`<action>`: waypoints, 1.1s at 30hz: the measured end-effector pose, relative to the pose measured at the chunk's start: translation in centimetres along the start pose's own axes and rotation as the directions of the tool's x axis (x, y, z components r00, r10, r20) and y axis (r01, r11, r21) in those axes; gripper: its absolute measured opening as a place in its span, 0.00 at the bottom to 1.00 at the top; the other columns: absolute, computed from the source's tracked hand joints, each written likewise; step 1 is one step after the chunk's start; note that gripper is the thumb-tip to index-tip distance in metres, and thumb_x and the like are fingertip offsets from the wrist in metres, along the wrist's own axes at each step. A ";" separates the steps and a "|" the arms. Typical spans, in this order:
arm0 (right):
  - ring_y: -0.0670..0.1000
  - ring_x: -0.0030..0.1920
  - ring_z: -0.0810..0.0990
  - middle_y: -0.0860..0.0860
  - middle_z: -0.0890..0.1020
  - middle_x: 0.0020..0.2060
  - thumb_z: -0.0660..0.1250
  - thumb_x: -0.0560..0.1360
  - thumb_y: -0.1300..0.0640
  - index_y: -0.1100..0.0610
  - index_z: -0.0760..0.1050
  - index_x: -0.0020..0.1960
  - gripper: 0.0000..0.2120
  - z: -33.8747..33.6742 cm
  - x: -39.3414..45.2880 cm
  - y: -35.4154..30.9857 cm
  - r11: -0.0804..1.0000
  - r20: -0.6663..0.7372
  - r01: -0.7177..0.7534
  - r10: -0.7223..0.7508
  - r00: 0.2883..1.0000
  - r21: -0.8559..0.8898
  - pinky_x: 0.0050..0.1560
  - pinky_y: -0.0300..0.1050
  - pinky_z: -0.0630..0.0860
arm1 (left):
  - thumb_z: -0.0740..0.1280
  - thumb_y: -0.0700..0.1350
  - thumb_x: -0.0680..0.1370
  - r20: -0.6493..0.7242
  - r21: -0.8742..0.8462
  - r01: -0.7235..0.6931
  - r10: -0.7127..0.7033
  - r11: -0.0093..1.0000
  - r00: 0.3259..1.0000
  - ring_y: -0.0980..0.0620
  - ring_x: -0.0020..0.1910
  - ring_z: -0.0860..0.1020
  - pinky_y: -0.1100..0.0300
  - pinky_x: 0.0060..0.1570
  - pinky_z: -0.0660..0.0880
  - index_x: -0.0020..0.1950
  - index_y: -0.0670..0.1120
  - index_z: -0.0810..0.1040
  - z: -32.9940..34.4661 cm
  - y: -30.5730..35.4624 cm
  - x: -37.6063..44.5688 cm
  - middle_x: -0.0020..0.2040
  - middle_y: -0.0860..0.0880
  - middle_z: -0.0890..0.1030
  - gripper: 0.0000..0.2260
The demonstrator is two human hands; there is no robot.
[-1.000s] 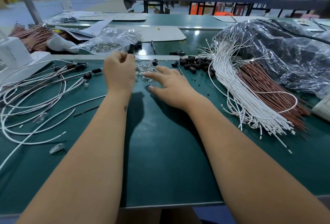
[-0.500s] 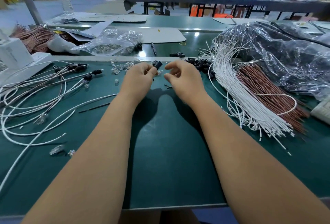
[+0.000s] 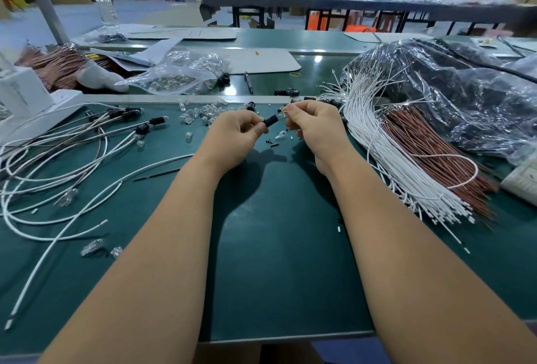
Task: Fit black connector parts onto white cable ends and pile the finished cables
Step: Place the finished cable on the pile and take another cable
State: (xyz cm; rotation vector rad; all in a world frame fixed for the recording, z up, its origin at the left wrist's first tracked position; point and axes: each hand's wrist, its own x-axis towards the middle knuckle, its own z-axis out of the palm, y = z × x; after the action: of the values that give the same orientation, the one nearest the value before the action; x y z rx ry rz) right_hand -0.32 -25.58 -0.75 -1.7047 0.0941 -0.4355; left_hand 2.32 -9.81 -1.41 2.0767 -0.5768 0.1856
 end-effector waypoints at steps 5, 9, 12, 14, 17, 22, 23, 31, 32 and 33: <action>0.42 0.34 0.76 0.48 0.79 0.33 0.67 0.78 0.58 0.57 0.80 0.44 0.05 0.0 -0.1 -0.1 1.000 0.018 0.001 0.000 1.000 -0.021 0.35 0.31 0.71 | 0.65 0.42 0.79 0.010 0.002 0.003 -0.003 1.000 1.000 0.51 0.32 0.67 0.60 0.34 0.62 0.46 0.44 0.82 -0.1 -0.1 0.0 0.30 0.49 0.71 0.07; 0.39 0.32 0.76 0.47 0.79 0.34 0.66 0.78 0.59 0.57 0.80 0.45 0.05 0.0 -0.2 -0.1 1.000 0.036 0.011 -0.010 0.999 -0.017 0.32 0.28 0.71 | 0.65 0.42 0.79 0.026 0.010 -0.006 0.006 1.000 1.000 0.51 0.31 0.67 0.61 0.32 0.62 0.46 0.44 0.82 0.0 0.0 0.0 0.31 0.47 0.72 0.07; 0.41 0.33 0.77 0.47 0.80 0.34 0.66 0.78 0.58 0.54 0.80 0.43 0.06 0.1 -0.3 -0.1 1.000 0.057 0.006 -0.007 0.998 0.002 0.33 0.31 0.71 | 0.65 0.42 0.79 0.029 -0.002 -0.005 0.005 1.000 1.000 0.51 0.32 0.67 0.60 0.34 0.62 0.46 0.43 0.82 0.0 0.0 0.0 0.31 0.45 0.72 0.07; 0.43 0.33 0.76 0.48 0.80 0.33 0.66 0.78 0.59 0.55 0.81 0.43 0.07 0.1 -0.3 -0.1 1.000 0.054 0.017 -0.018 0.998 0.006 0.32 0.31 0.71 | 0.65 0.42 0.79 0.033 0.000 -0.013 0.013 1.000 0.999 0.51 0.32 0.67 0.60 0.34 0.62 0.46 0.43 0.82 -0.1 0.0 -0.1 0.31 0.45 0.72 0.07; 0.42 0.29 0.74 0.48 0.79 0.30 0.67 0.77 0.60 0.57 0.79 0.42 0.06 0.2 -0.3 0.1 1.000 0.037 0.017 -0.017 0.999 0.007 0.29 0.32 0.69 | 0.66 0.42 0.79 0.037 0.010 -0.034 0.034 0.999 0.999 0.53 0.30 0.67 0.62 0.31 0.63 0.47 0.41 0.83 -0.2 0.0 -0.2 0.30 0.47 0.73 0.07; 0.41 0.25 0.72 0.48 0.78 0.28 0.67 0.78 0.62 0.57 0.76 0.38 0.10 0.1 -0.4 0.3 1.000 0.068 -0.029 0.028 0.997 0.013 0.27 0.32 0.68 | 0.66 0.42 0.79 0.056 -0.018 0.012 -0.011 1.000 0.998 0.58 0.26 0.67 0.70 0.27 0.64 0.46 0.43 0.83 -0.3 -0.2 -0.3 0.29 0.49 0.74 0.07; 0.41 0.25 0.72 0.49 0.77 0.28 0.66 0.78 0.62 0.57 0.75 0.38 0.10 0.2 -0.4 0.2 1.000 0.076 -0.028 0.028 0.997 0.008 0.27 0.32 0.69 | 0.66 0.42 0.79 0.064 -0.031 0.024 -0.022 0.999 0.998 0.56 0.27 0.68 0.68 0.28 0.65 0.46 0.43 0.83 -0.3 -0.2 -0.3 0.30 0.48 0.74 0.07; 0.42 0.28 0.73 0.49 0.77 0.29 0.67 0.77 0.63 0.56 0.76 0.39 0.08 0.5 -0.3 0.6 0.996 0.028 0.024 -0.022 0.999 -0.081 0.34 0.36 0.73 | 0.67 0.42 0.79 0.082 -0.096 0.067 -0.059 0.993 0.995 0.55 0.26 0.64 0.63 0.28 0.62 0.45 0.44 0.84 -0.3 -0.6 -0.2 0.28 0.50 0.70 0.07; 0.41 0.27 0.73 0.48 0.77 0.29 0.68 0.76 0.63 0.56 0.76 0.38 0.08 0.5 -0.3 0.6 0.996 0.021 0.028 -0.026 0.999 -0.082 0.33 0.35 0.72 | 0.67 0.42 0.79 0.083 -0.106 0.067 -0.058 0.992 0.995 0.54 0.27 0.65 0.63 0.29 0.63 0.46 0.44 0.84 -0.3 -0.6 -0.2 0.28 0.50 0.70 0.07; 0.41 0.27 0.73 0.48 0.77 0.28 0.68 0.76 0.63 0.55 0.77 0.38 0.08 0.5 -0.3 0.6 0.996 0.020 0.029 -0.028 0.999 -0.081 0.32 0.34 0.72 | 0.67 0.42 0.79 0.084 -0.113 0.065 -0.056 0.991 0.995 0.54 0.28 0.66 0.63 0.30 0.63 0.46 0.44 0.84 -0.4 -0.6 -0.2 0.28 0.49 0.71 0.07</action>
State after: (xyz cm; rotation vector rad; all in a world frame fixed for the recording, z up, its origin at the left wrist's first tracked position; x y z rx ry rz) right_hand -0.37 -25.15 -1.42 -1.7914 0.0751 -0.4421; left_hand 2.49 -9.17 -1.76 1.9930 -0.5594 0.0330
